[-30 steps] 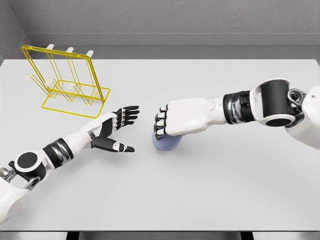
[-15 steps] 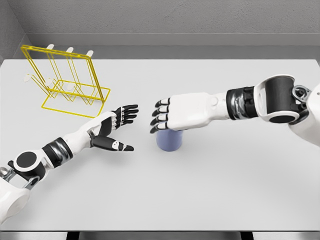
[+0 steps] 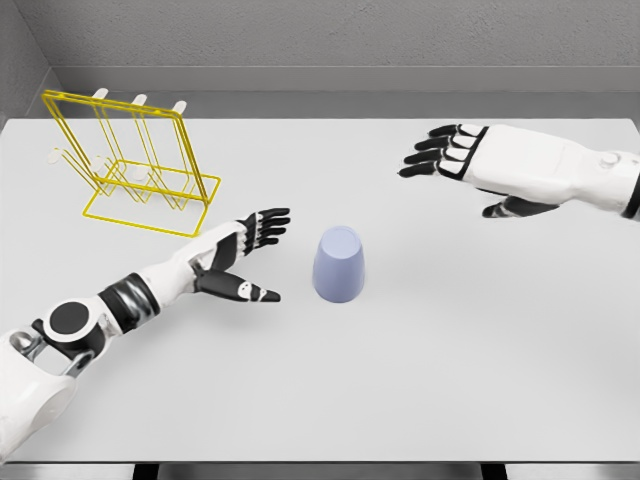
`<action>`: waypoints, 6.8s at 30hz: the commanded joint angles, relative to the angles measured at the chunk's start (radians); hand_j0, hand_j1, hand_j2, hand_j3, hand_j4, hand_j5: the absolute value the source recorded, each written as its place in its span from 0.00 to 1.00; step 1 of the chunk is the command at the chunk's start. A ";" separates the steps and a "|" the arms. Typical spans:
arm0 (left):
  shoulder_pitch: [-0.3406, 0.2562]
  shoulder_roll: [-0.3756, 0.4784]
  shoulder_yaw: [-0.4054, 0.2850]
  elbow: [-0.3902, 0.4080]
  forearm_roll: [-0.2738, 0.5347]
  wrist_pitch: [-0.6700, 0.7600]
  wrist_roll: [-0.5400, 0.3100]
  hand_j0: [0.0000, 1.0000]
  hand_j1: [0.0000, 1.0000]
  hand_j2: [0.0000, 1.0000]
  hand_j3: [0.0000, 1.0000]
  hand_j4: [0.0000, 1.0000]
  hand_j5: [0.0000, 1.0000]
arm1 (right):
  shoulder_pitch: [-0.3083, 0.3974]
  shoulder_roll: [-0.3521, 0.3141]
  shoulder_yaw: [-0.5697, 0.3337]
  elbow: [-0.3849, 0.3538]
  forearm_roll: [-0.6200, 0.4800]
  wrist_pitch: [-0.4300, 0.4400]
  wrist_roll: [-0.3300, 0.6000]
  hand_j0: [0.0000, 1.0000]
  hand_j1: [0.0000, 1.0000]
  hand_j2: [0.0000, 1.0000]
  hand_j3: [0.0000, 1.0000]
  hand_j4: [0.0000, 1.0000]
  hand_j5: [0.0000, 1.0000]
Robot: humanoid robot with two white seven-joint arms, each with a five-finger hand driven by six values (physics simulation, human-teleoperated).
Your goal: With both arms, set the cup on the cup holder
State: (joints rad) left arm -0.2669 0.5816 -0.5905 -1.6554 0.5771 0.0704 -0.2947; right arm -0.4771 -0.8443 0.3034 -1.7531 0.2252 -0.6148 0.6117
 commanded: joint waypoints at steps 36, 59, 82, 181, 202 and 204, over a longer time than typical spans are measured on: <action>-0.089 -0.252 -0.061 0.175 -0.138 0.019 0.005 1.00 1.00 1.00 1.00 1.00 1.00 | 0.147 0.189 -0.270 0.158 -0.092 0.004 -0.001 1.00 1.00 1.00 1.00 1.00 1.00; -0.078 -0.284 -0.074 0.190 -0.141 0.019 0.005 0.68 0.68 0.68 0.68 0.68 0.68 | 0.153 0.195 -0.270 0.153 -0.093 0.004 -0.001 1.00 1.00 1.00 1.00 1.00 1.00; -0.029 -0.236 0.044 0.013 -0.129 0.015 0.005 0.66 0.66 0.66 0.66 0.66 0.66 | 0.155 0.208 -0.270 0.153 -0.092 0.004 -0.001 1.00 1.00 1.00 1.00 1.00 1.00; 0.052 0.178 0.428 -0.035 0.104 -0.017 0.005 0.69 0.69 0.69 0.69 0.69 0.69 | 0.155 0.209 -0.268 0.153 -0.090 0.004 -0.001 1.00 1.00 1.00 1.00 1.00 1.00; 0.017 0.138 0.410 -0.007 0.095 -0.011 0.003 0.91 0.91 0.91 0.91 0.91 0.91 | 0.155 0.208 -0.270 0.155 -0.090 0.004 -0.001 1.00 1.00 1.00 1.00 1.00 1.00; 0.015 0.138 0.410 -0.007 0.095 -0.011 0.003 0.93 0.93 0.93 0.93 0.93 0.93 | 0.155 0.208 -0.270 0.155 -0.090 0.004 -0.001 1.00 1.00 1.00 1.00 1.00 1.00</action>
State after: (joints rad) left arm -0.2516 0.7186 -0.1807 -1.6631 0.6687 0.0596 -0.2914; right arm -0.3221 -0.6359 0.0339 -1.5981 0.1424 -0.6139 0.6114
